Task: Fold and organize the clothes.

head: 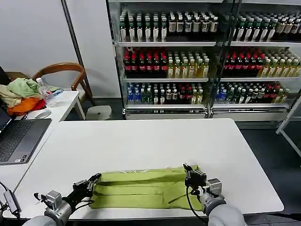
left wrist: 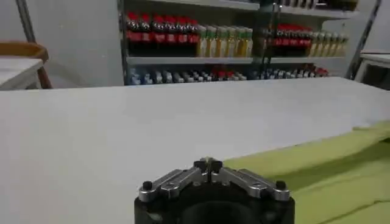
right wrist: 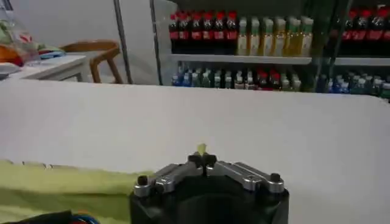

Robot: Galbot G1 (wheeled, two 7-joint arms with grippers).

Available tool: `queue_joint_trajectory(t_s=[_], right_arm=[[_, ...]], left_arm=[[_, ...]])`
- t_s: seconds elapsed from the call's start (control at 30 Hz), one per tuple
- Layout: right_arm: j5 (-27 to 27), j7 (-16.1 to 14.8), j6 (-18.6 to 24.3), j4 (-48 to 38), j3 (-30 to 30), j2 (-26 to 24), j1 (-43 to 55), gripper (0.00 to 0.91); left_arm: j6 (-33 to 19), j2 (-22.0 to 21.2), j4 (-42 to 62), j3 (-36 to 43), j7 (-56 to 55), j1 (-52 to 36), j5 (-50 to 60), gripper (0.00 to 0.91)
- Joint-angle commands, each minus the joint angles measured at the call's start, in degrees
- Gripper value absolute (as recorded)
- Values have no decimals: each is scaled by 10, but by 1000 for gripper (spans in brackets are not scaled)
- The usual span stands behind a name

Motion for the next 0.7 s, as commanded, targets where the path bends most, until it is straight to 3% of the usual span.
queue_joint_trajectory(t_s=[0.03, 0.23, 0.27, 0.3, 0.4, 0.43, 0.47, 0.7], right_arm=[[-9, 1, 0, -10, 9, -2, -5, 0], [-11, -4, 1, -9, 5, -2, -20, 0], [-11, -5, 1, -10, 3, -1, -23, 0], [-11, -6, 1, -11, 1, 0, -27, 0], [-22, -12, 0, -8, -2, 0, -40, 20], [-23, -9, -6, -5, -3, -1, -43, 262], [-23, -7, -10, -2, -3, -2, -49, 907], [-44, -15, -9, 41, 21, -3, -81, 907]], left_arm=[[-1, 1, -9, -1, -1, 14, 2, 40], [0, 1, 0, 16, -5, 14, 28, 40], [0, 1, 5, 19, -10, 11, 34, 403], [1, 0, 9, 23, -18, 7, 39, 907], [-3, -4, 17, 28, -30, -1, 39, 907], [-5, -5, 17, 28, -32, -2, 39, 907], [-9, -6, 17, 28, -34, -2, 38, 907], [-13, -5, -25, 14, -99, -6, -13, 907]])
